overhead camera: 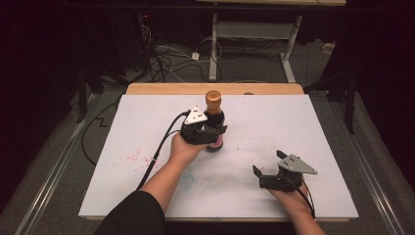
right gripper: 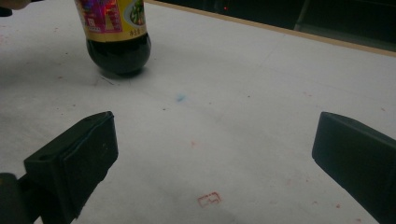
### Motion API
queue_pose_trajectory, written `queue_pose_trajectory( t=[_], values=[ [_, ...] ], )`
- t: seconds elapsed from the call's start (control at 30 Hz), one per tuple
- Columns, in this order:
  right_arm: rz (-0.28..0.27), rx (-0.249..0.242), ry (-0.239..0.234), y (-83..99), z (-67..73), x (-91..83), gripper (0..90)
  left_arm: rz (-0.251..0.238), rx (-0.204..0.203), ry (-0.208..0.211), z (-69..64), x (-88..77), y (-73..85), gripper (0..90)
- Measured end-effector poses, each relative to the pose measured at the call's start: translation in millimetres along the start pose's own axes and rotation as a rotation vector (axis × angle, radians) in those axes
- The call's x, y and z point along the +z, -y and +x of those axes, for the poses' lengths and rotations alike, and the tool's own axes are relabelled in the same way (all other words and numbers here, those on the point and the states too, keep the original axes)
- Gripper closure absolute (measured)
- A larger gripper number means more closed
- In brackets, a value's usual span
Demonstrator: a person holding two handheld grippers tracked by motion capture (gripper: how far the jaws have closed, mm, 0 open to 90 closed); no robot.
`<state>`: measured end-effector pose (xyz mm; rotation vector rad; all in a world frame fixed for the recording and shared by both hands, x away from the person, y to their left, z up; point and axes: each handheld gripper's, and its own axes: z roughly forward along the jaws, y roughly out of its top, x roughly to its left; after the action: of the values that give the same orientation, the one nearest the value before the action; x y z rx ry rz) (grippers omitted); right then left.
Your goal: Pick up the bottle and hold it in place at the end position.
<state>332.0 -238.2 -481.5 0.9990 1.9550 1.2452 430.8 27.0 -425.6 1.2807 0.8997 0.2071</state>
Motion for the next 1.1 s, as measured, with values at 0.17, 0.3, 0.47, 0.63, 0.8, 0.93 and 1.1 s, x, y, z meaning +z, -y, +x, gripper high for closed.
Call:
queue_pose_trajectory(
  t=[0.17,0.3,0.47,0.63,0.8,0.93,1.1],
  values=[
    [0.0,-0.005,0.001,0.0,0.0,0.1,0.9,0.015,0.013,-0.002,1.7,3.5,6.9,28.8],
    [0.001,-0.008,0.001,0.0,0.1,0.3,0.9,0.008,0.012,0.004,2.6,2.7,7.5,28.7],
    [0.003,-0.014,0.002,0.0,0.3,0.2,0.9,0.004,0.006,0.009,3.9,1.5,8.0,28.5],
    [0.003,-0.013,0.002,0.0,0.4,0.2,0.9,0.0,0.003,0.01,4.5,1.0,8.7,28.3],
    [0.007,0.016,-0.006,-0.3,-1.3,0.4,0.9,-0.004,-0.001,0.009,4.6,0.6,9.4,28.3],
    [0.008,0.03,-0.006,-0.7,-2.3,0.3,1.1,-0.013,-0.003,0.009,4.4,0.2,10.3,28.3],
    [0.01,0.053,-0.001,-2.0,-3.8,1.0,3.5,-0.009,-0.001,0.008,4.9,-0.4,9.7,28.3]
  ],
)
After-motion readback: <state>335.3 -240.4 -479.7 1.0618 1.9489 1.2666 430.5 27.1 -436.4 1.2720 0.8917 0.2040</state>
